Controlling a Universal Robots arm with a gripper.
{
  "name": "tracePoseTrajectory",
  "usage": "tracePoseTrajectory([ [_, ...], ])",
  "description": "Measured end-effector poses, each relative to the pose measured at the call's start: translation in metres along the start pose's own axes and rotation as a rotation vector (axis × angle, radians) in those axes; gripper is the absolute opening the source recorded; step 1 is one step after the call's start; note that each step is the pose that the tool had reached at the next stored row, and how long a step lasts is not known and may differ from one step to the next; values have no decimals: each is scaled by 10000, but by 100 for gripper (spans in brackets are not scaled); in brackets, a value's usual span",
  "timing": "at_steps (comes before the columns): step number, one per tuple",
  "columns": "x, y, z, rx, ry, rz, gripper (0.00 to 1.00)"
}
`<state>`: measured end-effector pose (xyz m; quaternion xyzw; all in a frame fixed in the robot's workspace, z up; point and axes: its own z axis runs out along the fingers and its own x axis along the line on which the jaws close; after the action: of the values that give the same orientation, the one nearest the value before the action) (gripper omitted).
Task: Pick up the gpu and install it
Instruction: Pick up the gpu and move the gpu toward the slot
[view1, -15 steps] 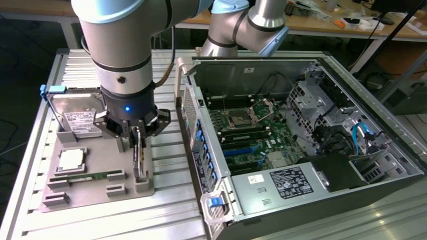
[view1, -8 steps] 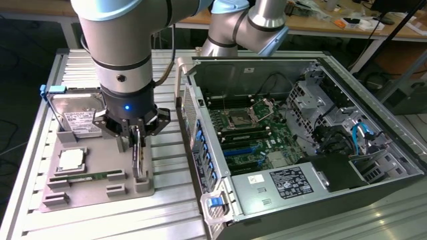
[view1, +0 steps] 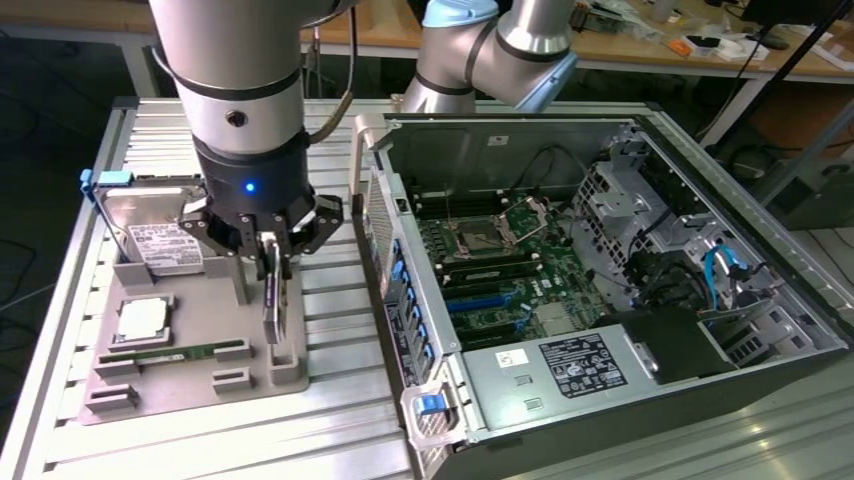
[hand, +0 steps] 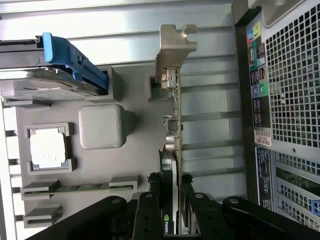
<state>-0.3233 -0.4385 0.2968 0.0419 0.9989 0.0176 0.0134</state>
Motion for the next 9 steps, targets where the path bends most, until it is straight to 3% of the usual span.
tracePoseTrajectory([
  [9, -4, 6, -161, 26, -2, -1, 27],
])
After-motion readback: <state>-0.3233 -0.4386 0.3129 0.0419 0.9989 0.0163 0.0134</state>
